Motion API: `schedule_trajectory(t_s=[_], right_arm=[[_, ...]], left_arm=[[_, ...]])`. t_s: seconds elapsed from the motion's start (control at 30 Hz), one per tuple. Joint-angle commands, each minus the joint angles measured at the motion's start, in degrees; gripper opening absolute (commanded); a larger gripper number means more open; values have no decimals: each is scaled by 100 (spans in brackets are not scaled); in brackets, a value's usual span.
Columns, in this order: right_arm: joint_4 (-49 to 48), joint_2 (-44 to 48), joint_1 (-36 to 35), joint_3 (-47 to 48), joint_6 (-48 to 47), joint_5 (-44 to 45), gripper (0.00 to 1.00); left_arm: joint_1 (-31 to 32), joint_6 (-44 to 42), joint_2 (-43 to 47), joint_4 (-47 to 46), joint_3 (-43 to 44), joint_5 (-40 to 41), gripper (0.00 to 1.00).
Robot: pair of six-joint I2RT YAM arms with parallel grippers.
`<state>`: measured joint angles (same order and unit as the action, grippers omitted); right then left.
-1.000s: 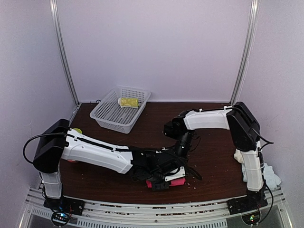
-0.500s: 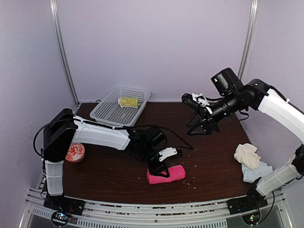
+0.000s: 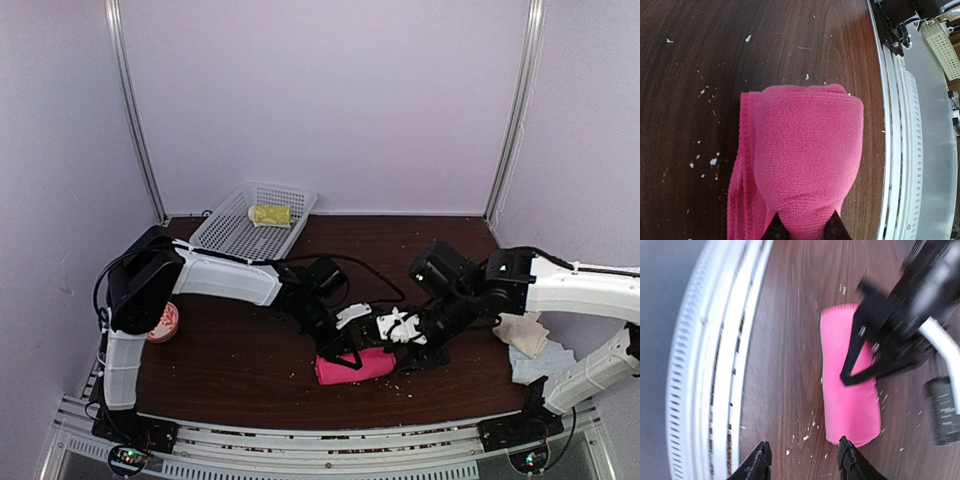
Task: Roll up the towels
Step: Roll the towel at the center of the board.
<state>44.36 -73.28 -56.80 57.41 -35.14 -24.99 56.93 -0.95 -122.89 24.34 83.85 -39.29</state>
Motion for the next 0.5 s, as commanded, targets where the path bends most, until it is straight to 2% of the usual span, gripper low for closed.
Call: schedule_trajectory(t_s=[0.0, 0.27, 0.33, 0.47], right_arm=[[-1278, -115, -337, -428, 23, 1644, 50], [-2223, -658, -742, -997, -217, 2391, 65], [-2316, -812, -812, -1056, -289, 2461, 72], [-2579, -1110, -834, -1198, -430, 2551, 73]], left_arm=[[0, -20, -559, 546, -195, 409, 15], [-110, 64, -665, 564, -131, 118, 15], [-128, 53, -705, 563, -108, 106, 15], [-136, 10, -766, 571, -64, 26, 15]])
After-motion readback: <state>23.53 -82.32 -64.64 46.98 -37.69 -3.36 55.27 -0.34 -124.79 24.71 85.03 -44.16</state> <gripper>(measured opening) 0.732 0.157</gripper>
